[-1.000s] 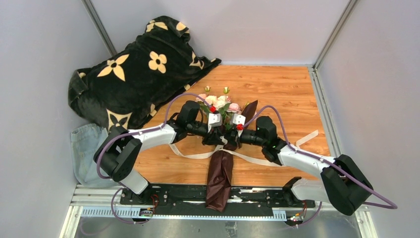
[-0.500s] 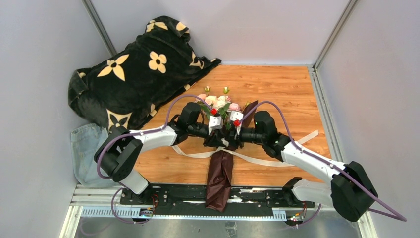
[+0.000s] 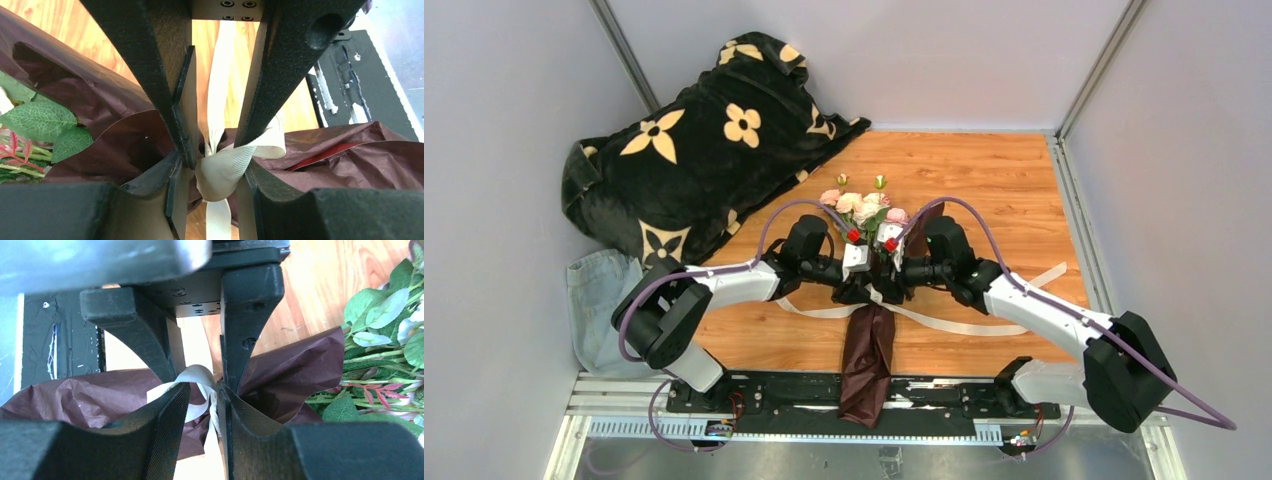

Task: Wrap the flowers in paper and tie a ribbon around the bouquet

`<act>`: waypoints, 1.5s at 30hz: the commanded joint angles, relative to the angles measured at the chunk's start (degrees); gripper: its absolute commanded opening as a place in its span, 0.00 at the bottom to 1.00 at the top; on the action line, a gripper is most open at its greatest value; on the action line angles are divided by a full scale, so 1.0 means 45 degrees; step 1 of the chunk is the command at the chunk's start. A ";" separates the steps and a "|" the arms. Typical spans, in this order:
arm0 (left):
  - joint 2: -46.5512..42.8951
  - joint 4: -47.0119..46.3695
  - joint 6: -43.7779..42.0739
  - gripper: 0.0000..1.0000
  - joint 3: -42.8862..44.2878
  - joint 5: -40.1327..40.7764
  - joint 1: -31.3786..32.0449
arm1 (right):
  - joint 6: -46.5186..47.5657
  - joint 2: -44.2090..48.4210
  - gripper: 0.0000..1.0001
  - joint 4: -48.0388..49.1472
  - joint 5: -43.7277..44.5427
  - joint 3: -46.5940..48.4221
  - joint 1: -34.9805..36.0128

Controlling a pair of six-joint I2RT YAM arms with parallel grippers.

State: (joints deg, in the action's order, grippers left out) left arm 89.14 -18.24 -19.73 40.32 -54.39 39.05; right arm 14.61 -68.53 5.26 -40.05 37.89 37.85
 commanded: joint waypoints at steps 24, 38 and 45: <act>-0.0341 0.0889 -0.1171 0.13 -0.0548 0.1154 -0.0396 | -0.0668 0.1515 0.39 0.1564 -0.1132 -0.0928 -0.0239; -0.0915 0.0870 -0.1074 0.00 -0.0540 0.1247 -0.0400 | -0.2656 0.0041 0.39 -0.1630 0.0911 0.1233 -0.1362; -0.1194 0.0821 -0.1414 0.00 -0.0668 0.1073 -0.0396 | -0.8052 0.0357 0.37 -1.0609 0.7707 0.2534 -0.4922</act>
State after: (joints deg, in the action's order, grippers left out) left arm 85.30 -13.91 -25.10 36.95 -48.86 37.58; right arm -5.96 -67.96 -14.26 -24.99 48.99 23.38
